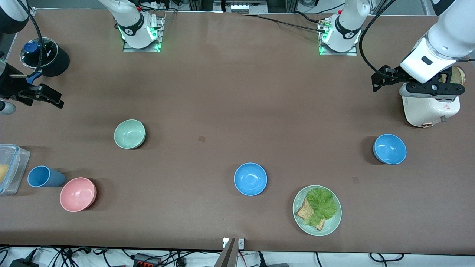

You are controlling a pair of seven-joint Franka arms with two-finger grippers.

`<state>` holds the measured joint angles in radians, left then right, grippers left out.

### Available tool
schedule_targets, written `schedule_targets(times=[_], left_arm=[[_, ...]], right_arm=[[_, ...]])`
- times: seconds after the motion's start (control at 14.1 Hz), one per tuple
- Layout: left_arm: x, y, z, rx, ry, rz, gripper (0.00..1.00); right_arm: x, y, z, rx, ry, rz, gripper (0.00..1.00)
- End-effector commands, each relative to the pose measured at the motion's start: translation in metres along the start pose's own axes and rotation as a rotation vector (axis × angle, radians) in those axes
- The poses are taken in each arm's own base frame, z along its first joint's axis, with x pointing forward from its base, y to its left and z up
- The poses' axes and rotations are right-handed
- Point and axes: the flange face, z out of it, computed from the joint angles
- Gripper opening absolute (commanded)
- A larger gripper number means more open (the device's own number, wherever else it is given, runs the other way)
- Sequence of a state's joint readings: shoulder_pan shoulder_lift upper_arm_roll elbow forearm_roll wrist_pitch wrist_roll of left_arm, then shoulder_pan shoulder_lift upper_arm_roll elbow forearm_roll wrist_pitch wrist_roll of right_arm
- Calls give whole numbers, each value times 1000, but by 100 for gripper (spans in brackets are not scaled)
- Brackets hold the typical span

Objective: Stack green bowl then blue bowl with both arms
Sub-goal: 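Reach the right gripper toward the light green bowl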

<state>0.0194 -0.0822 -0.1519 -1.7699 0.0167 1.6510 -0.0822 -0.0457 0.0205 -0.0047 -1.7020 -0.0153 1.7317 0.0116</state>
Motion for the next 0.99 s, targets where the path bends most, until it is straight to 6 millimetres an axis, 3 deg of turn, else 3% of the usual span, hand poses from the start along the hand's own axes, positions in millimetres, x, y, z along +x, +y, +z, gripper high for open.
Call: schedule_targets(times=[0.0,0.35,0.49,0.64,0.92], left_arm=[[4,-2,-5,-32,-7,-14,100],[2,-2,-4,-31,-20,-17,100],[3,0,-1,-19,-29,-4,100],[10,-7,7,-24,-42,-12,100],[16,-18,12,-36,-55,-34,100]], right_arm=[[-10,-2,0,-5,-18,-21,100],[-10,-2,1,-5,-20,-23,100],[-2,-2,15,-5,-29,-23,100],[11,0,41,-12,-50,-21,100],[39,1,131,-15,-156,-23,100]])
